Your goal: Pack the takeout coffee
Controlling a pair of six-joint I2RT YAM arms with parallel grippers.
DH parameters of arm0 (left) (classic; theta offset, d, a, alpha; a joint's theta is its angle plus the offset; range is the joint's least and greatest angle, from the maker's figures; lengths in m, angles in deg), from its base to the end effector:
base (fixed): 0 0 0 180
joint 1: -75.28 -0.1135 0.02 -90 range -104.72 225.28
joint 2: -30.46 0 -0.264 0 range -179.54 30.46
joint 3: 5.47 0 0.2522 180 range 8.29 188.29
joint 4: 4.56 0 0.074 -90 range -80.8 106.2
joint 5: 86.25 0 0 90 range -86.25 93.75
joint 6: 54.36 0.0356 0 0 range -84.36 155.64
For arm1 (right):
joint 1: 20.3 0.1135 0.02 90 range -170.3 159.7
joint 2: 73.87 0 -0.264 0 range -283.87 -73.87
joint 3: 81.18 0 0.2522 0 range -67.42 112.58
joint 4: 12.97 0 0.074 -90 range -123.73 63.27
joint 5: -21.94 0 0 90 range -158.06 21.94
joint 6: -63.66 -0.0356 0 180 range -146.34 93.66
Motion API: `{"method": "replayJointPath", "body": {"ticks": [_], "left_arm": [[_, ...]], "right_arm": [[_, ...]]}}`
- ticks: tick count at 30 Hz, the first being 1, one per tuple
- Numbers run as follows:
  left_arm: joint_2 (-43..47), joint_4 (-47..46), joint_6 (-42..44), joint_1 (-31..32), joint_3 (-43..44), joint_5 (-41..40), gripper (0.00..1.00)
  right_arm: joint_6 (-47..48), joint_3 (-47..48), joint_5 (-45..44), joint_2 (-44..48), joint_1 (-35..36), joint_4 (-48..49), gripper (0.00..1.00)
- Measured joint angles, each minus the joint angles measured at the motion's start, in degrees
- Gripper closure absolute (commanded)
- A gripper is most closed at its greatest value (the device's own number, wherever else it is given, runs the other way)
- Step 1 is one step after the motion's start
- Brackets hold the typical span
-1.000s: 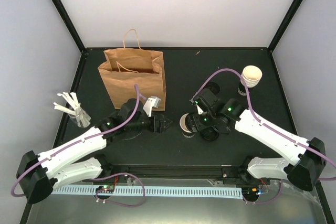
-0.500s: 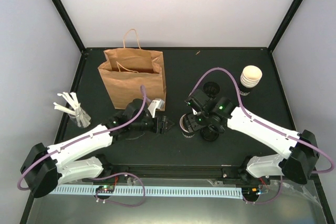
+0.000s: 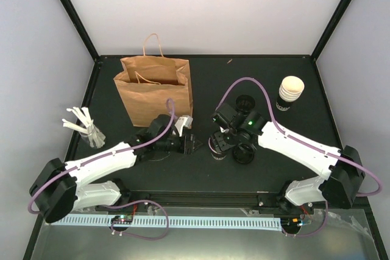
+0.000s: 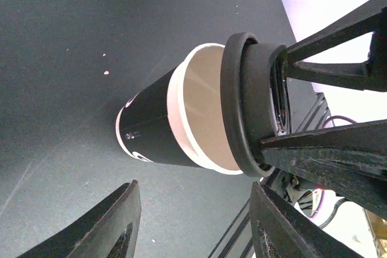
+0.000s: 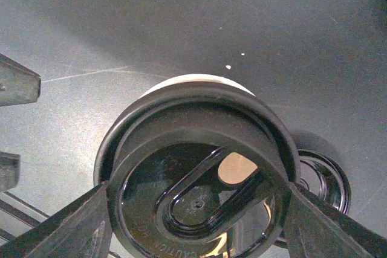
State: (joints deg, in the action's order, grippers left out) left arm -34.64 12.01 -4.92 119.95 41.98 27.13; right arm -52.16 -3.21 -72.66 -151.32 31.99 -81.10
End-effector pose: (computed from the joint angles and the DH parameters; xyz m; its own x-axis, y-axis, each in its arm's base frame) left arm 0.1589 -0.1769 0.2165 -0.8752 0.0259 -0.4831 0.4075 0.5778 -0.7072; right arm 0.1592 0.2012 0.2722 -0.8444 -0.3824 -0.3752 -0.4467 0.8892 0.0992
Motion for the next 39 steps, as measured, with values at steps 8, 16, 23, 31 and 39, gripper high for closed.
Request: {"method": "replayJointPath", "body": {"ticks": [8,16,23,31,39], "left_arm": [[-3.2,-1.2,0.0,0.0,-0.5,0.1,0.56],[-5.3,-3.2,0.4,0.0,-1.5,0.3,0.59],[-6.3,-4.1,0.5,0.0,-2.2,0.7,0.61],[-6.7,-4.7,0.7,0.0,-2.3,0.9,0.62],[-6.7,-4.9,0.6,-0.1,-2.4,0.9,0.62]], "right_arm": [[0.0,1.2,-0.9,-2.4,0.7,-0.2,0.32],[0.0,1.9,-1.6,-3.9,1.1,-0.8,0.33],[0.1,2.6,-2.0,-4.9,1.5,-1.3,0.32],[0.3,3.5,-2.4,-6.9,1.7,-1.6,0.33],[0.9,4.9,-2.4,-8.5,1.7,-3.0,0.33]]}}
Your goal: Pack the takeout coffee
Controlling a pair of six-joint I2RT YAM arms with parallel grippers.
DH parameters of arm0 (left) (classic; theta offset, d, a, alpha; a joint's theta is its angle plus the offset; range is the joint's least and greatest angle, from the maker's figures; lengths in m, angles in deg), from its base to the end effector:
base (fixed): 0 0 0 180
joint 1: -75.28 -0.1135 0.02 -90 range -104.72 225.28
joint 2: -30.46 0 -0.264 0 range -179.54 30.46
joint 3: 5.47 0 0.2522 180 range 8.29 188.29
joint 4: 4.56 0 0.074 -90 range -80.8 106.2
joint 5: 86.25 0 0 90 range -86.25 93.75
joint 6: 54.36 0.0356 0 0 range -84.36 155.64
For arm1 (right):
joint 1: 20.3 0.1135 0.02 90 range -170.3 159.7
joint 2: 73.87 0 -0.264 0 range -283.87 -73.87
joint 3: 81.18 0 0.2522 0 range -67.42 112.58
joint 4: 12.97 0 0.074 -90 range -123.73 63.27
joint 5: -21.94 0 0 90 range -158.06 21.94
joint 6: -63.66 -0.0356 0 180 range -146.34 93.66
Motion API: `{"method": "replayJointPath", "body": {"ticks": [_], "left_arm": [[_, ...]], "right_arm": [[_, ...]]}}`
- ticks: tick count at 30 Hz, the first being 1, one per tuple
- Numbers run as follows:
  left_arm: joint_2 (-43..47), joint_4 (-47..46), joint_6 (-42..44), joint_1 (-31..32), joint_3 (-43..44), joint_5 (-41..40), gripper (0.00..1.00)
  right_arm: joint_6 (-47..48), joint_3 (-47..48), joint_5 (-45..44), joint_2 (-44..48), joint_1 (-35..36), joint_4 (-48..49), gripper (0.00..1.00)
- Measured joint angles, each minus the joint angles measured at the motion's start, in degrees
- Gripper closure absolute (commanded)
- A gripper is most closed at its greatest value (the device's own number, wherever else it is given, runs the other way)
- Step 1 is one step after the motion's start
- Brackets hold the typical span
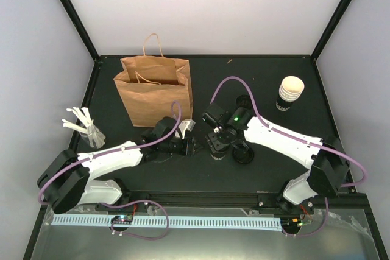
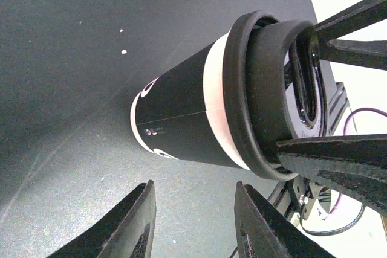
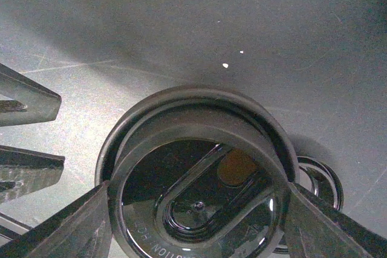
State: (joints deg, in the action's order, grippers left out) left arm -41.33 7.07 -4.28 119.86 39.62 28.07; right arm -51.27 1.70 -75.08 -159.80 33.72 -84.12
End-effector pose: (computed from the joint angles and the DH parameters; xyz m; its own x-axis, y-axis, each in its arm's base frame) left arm 0.1651 -0.1833 0.1849 -0.8969 0.0629 -0.4377 0.3836 0.6032 -0.6993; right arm 0.1697 0.2264 0.2582 -0.8429 -0.4490 -0.2965 -0.4723 0.8814 0.0081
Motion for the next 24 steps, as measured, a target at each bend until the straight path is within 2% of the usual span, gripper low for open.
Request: {"method": "replayJointPath", "body": {"ticks": [12,24], "left_arm": [[-0.9,-5.4,-2.1,-1.9,-0.7,3.6,0.6],[-6.7,-8.9,-3.7,-2.3,-0.6,6.0,0.6]], "right_arm": [[2.2,0.3,0.7,-0.4,0.0,-0.3,0.33],[3.9,0.0,1.1,-0.3,-0.1,0.0,0.34]]}}
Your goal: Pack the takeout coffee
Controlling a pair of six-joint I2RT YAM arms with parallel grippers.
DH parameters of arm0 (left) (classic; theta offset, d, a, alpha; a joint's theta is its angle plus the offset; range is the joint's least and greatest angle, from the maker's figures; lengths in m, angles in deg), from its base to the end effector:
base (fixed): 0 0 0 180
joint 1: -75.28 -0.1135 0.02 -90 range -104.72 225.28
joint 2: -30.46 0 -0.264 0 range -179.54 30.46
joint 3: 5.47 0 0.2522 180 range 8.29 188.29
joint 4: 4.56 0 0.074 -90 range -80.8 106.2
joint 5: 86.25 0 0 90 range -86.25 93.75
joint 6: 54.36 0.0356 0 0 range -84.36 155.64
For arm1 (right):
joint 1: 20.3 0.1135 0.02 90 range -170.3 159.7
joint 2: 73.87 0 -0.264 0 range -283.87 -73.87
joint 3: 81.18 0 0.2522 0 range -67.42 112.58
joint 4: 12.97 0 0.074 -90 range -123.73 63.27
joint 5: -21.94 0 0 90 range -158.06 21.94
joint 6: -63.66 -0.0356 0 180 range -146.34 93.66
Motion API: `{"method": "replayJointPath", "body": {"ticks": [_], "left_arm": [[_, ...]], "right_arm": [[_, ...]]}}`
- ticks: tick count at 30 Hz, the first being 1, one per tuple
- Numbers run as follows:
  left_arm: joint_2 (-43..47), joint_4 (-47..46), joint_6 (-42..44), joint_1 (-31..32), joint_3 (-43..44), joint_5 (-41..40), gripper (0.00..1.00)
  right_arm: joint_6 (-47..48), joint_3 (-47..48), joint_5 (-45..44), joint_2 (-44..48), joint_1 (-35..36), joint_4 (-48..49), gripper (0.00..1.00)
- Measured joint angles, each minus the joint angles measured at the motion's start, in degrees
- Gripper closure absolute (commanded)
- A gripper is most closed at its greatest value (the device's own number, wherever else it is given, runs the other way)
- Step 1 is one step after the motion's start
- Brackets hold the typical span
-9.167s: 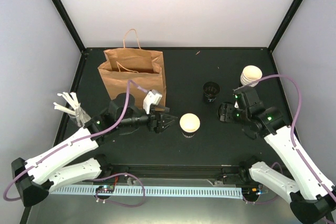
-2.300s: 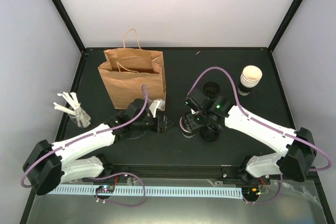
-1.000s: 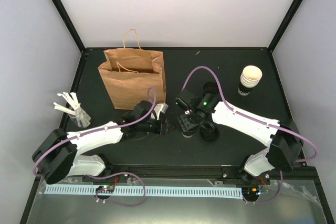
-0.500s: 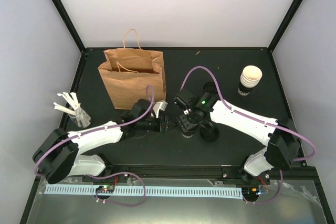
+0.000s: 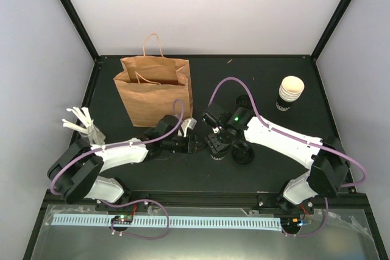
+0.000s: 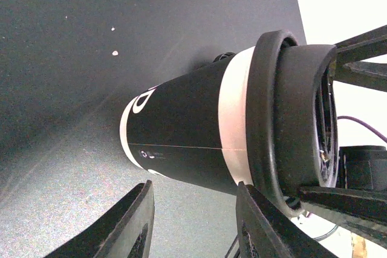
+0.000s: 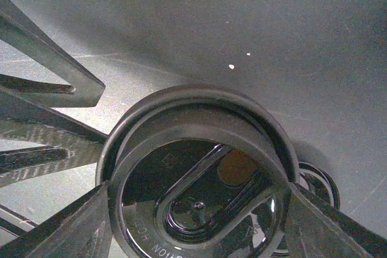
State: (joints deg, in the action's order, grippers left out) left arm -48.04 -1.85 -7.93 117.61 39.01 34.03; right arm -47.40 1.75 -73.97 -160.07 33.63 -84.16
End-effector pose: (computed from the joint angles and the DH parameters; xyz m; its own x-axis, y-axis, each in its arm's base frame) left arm 0.1804 -0.1886 0.1685 -0.9271 0.0393 -0.3728 0.3331 0.5430 -0.7709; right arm 0.1699 0.2271 0.2571 -0.8124 -0.5083 -0.2857 -0.5313 0.8472 0.0037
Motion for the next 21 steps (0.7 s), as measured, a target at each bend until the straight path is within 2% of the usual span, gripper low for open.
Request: {"method": "replayJointPath", "body": {"ticks": [7,14,21], "left_arm": [[-0.6,-0.6,-1.4,0.0,0.0,0.2,0.63],[5.9,-2.6,-2.5,-0.3,-0.4,-0.7,0.63],[6.0,-3.6,-3.0,-0.3,-0.4,-0.6,0.63]], "right_arm": [[0.2,-0.2,0.0,0.1,0.0,0.2,0.34],[0.5,-0.5,0.0,0.3,0.0,0.5,0.34],[1.8,-0.9,0.5,0.8,0.1,1.0,0.35]]}}
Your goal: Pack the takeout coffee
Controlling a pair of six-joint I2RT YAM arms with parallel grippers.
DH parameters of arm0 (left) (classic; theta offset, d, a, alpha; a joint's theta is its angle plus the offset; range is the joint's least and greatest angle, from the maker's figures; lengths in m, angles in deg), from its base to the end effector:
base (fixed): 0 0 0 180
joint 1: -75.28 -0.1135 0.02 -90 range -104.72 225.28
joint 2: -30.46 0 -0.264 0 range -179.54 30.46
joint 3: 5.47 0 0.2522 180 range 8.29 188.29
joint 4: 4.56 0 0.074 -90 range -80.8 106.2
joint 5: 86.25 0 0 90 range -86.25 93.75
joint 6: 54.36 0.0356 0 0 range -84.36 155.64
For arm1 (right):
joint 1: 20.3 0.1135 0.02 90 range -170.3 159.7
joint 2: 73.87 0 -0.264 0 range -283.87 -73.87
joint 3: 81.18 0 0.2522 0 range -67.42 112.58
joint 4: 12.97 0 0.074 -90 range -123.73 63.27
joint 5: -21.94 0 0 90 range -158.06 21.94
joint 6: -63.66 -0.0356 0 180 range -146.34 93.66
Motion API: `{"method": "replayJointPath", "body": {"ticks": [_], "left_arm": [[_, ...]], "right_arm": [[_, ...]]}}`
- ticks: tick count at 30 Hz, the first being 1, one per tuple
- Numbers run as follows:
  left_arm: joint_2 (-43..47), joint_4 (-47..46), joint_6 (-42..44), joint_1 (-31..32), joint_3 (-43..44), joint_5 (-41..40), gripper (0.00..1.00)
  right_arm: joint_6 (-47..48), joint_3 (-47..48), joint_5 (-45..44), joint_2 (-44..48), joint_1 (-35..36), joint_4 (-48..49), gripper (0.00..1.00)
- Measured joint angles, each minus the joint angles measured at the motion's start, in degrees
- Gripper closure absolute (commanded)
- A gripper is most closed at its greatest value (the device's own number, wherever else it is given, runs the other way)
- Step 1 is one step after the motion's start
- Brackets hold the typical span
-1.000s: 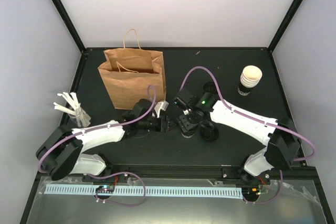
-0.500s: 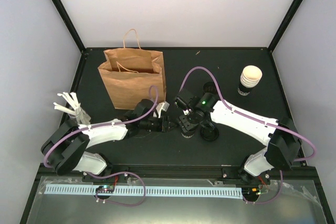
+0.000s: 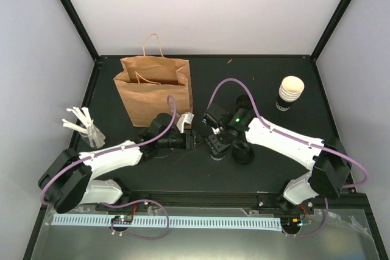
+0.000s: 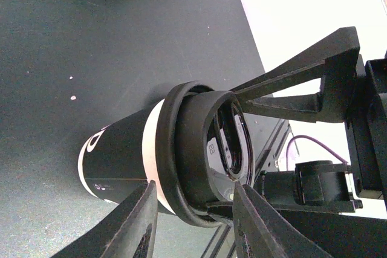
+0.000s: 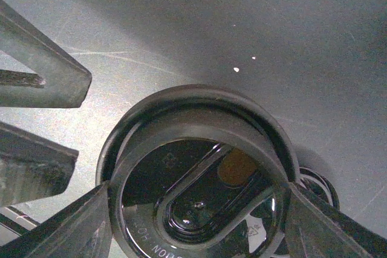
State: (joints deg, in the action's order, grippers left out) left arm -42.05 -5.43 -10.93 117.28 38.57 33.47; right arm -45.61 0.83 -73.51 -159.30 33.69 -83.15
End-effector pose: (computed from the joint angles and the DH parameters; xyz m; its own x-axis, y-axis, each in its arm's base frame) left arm 0.1779 -0.1840 0.1965 -0.8958 -0.0421 -0.4424 0.3739 0.4667 -0.8015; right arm 0.1683 0.2258 0.2566 -0.7930 -0.5322 -0.2966 -0.5591 0.8291 0.0072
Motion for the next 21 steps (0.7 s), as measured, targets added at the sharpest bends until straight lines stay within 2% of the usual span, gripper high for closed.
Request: {"method": "replayJointPath", "body": {"ticks": [5,14,21], "left_arm": [[0.8,0.5,-0.2,-0.1,0.0,-0.1,0.63],[8.0,4.9,0.1,-1.0,0.0,-1.6,0.62],[7.1,5.7,0.3,-1.2,0.0,-1.1,0.62]], "right_arm": [[1.5,-0.5,0.5,0.5,0.4,0.7,0.35],[2.8,-0.6,1.3,0.5,1.4,1.2,0.35],[3.9,-0.6,2.3,0.7,1.4,1.1,0.35]]}}
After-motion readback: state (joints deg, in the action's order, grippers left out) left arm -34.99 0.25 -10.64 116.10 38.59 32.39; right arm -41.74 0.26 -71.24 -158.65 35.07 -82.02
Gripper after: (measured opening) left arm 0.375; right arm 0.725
